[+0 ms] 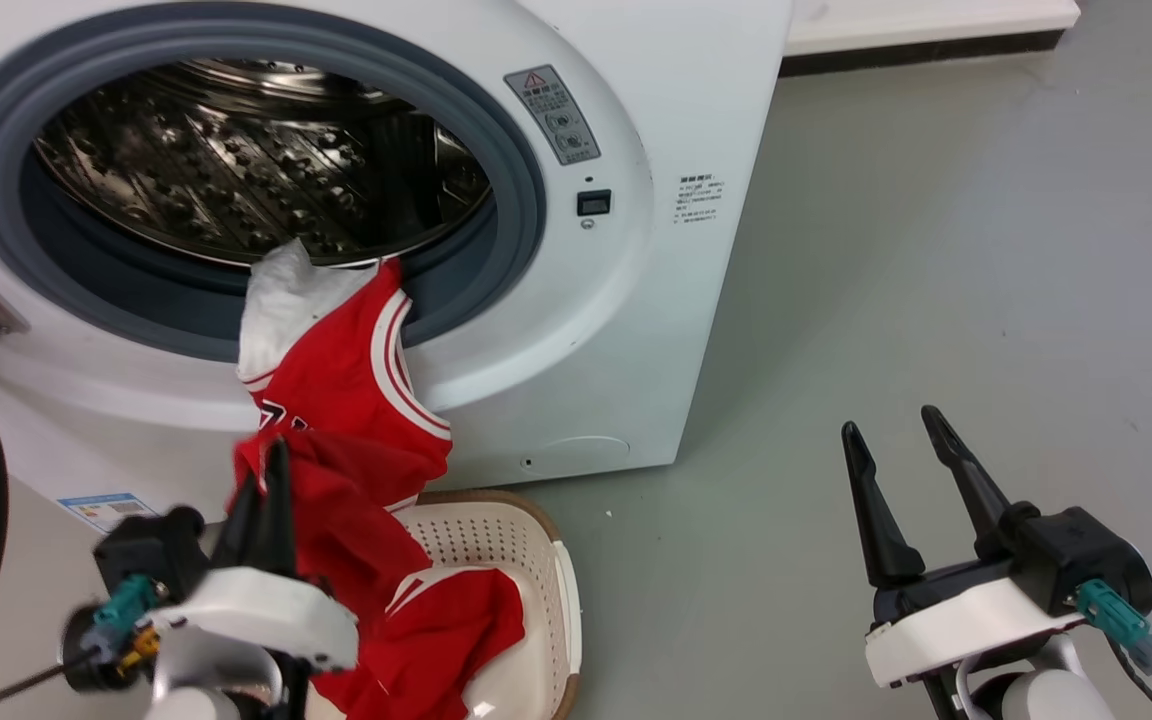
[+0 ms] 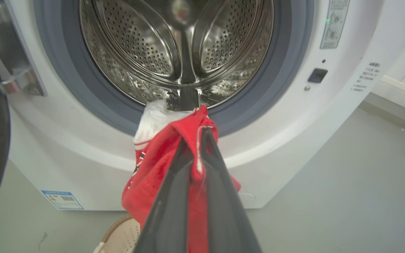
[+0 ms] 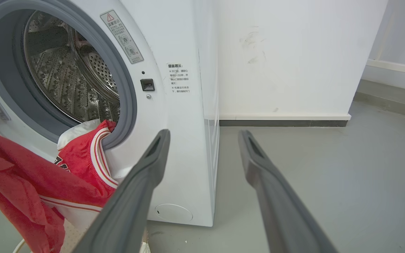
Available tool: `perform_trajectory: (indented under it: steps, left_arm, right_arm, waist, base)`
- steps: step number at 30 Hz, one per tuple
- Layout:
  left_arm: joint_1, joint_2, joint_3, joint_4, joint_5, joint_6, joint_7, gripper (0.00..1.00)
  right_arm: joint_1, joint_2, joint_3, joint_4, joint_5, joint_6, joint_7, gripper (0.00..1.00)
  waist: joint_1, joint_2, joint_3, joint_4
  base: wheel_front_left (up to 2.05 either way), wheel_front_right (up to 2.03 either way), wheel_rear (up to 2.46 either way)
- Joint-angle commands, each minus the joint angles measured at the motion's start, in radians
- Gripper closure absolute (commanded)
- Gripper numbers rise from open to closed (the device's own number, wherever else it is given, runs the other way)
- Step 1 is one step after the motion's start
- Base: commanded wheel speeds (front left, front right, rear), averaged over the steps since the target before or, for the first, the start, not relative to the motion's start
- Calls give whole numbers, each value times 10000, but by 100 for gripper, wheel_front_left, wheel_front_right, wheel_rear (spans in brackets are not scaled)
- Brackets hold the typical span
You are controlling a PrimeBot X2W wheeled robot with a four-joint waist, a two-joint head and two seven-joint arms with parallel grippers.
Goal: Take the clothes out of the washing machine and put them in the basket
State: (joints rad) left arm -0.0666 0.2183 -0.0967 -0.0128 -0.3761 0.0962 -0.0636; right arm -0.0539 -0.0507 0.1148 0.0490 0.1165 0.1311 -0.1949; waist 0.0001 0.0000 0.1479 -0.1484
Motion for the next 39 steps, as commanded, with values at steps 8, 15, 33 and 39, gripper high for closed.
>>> perform_trajectory:
  steps: [8, 15, 33, 39]
  left_arm:
    - [237, -646, -209, 2860, -630, -427, -601, 100]
    - [-657, -819, -136, 5273, -891, -715, -1228, 100]
    - [-4870, 46, 672, 10416, -982, -1081, -2018, 100]
    - [-5587, 168, 833, 11443, -996, -1074, -2023, 100]
  right_arm:
    - [-549, 12, 18, 73, 7, -7, -175, 0]
    - [-1007, 13, 123, -43, -20, -7, -249, 0]
    - [-2255, 15, 217, -84, 270, -7, -585, 0]
    - [-2514, 15, 305, -50, 430, -7, -676, 0]
  waist:
    - [-1, 0, 943, -234]
    - [-1, 0, 1906, -433]
    - [-1, 0, 5081, -1518]
    - [-1, 0, 5722, -1754]
  base:
    - [0, 0, 0]
    - [0, 0, 0]
    - [0, 0, 0]
    - [0, 0, 0]
